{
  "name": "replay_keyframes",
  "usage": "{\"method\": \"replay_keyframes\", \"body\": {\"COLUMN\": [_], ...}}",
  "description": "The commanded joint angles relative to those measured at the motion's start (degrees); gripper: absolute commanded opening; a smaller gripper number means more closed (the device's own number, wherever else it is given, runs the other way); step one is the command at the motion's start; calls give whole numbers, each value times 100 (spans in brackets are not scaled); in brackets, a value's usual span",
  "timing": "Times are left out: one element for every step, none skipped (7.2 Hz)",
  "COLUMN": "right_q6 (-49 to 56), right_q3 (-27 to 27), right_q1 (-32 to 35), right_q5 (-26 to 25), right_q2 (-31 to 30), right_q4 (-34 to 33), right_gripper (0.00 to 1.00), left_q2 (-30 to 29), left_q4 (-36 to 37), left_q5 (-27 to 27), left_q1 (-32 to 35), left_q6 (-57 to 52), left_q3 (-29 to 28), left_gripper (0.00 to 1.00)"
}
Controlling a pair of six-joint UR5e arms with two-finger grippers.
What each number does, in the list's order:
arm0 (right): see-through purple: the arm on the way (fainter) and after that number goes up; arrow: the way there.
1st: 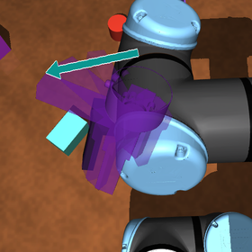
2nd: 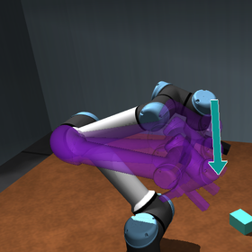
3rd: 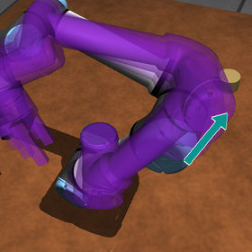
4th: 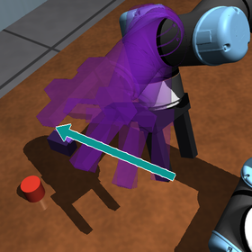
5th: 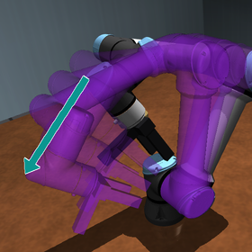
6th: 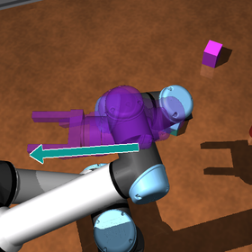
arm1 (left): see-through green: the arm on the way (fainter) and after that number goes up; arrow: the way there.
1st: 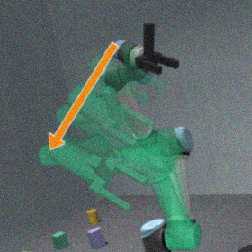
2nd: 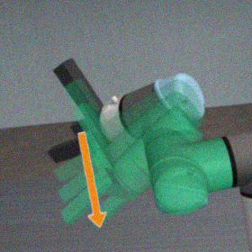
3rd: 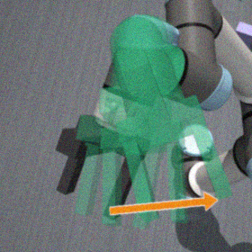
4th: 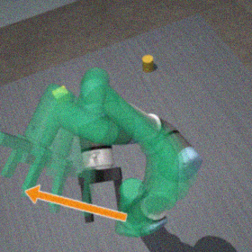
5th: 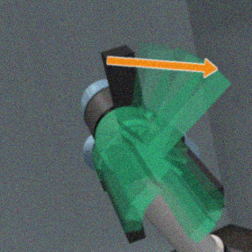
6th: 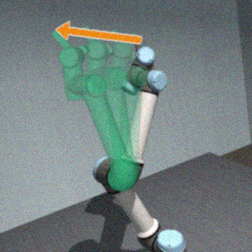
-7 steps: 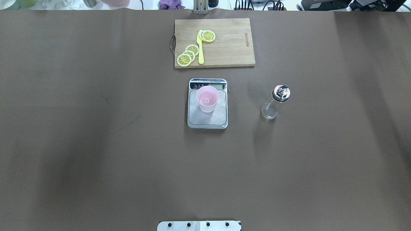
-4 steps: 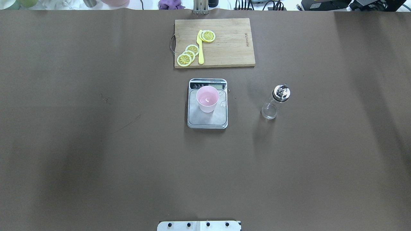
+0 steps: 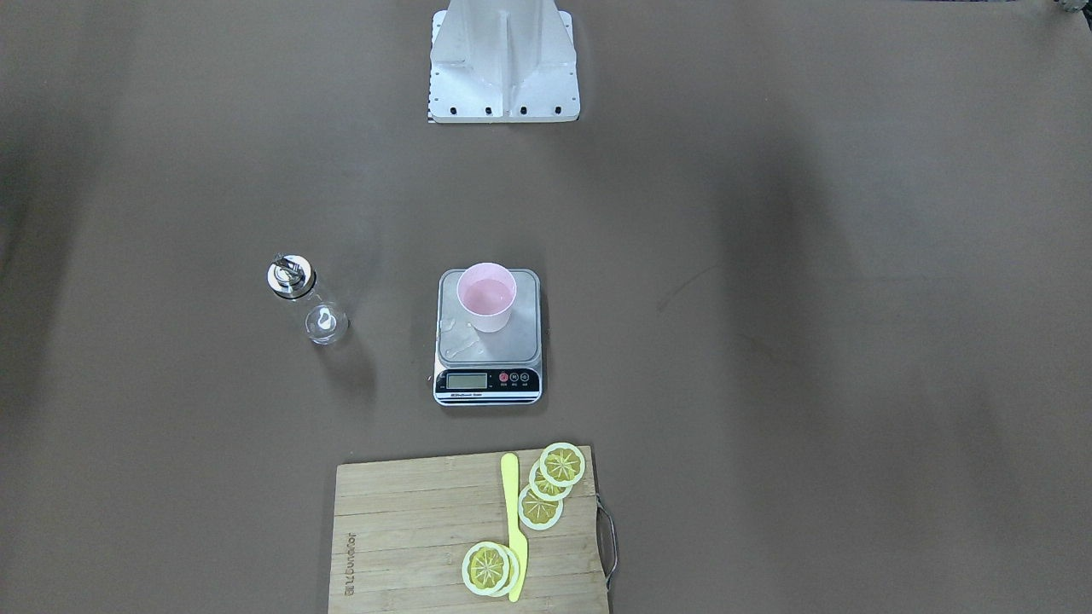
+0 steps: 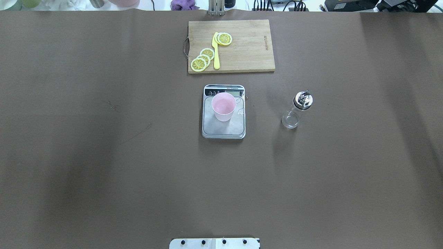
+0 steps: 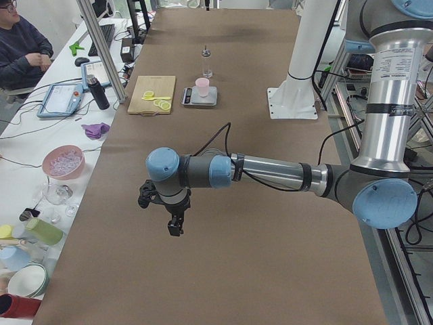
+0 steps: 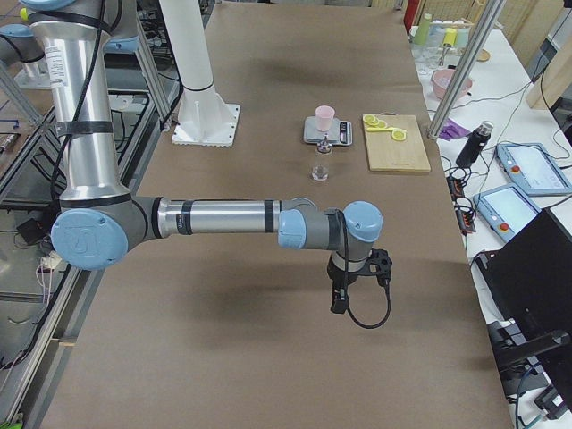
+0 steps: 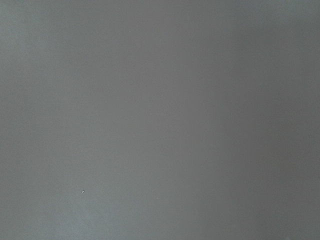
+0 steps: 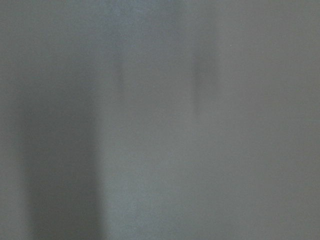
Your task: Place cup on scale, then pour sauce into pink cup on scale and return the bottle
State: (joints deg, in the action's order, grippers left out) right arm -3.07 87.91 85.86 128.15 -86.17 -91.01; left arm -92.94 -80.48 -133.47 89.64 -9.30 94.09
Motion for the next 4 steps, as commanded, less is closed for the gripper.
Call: {"method": "replay_keyframes", "body": {"right_q6": [35,35,-165,-263], "right_q3": [94,121,165,217], "right_q1": [1,-34,-69,-61], "right_q5": [-811,-1393,-1042,-81], "right_q2": [-40,-23,195,163], "right_q4": [40,40,13,-100], "right_gripper": [100,100,100,100], "left_q2": [13,13,30,39], "left_q4": [-3,-3,6,-3], "left_q5": [5,13,5,5], "left_q1": [1,1,1,1], "left_q6": [-11,-2,7,-2], "left_q3": [-4,-13,4,-4], "left_gripper": [98,98,98,98]}}
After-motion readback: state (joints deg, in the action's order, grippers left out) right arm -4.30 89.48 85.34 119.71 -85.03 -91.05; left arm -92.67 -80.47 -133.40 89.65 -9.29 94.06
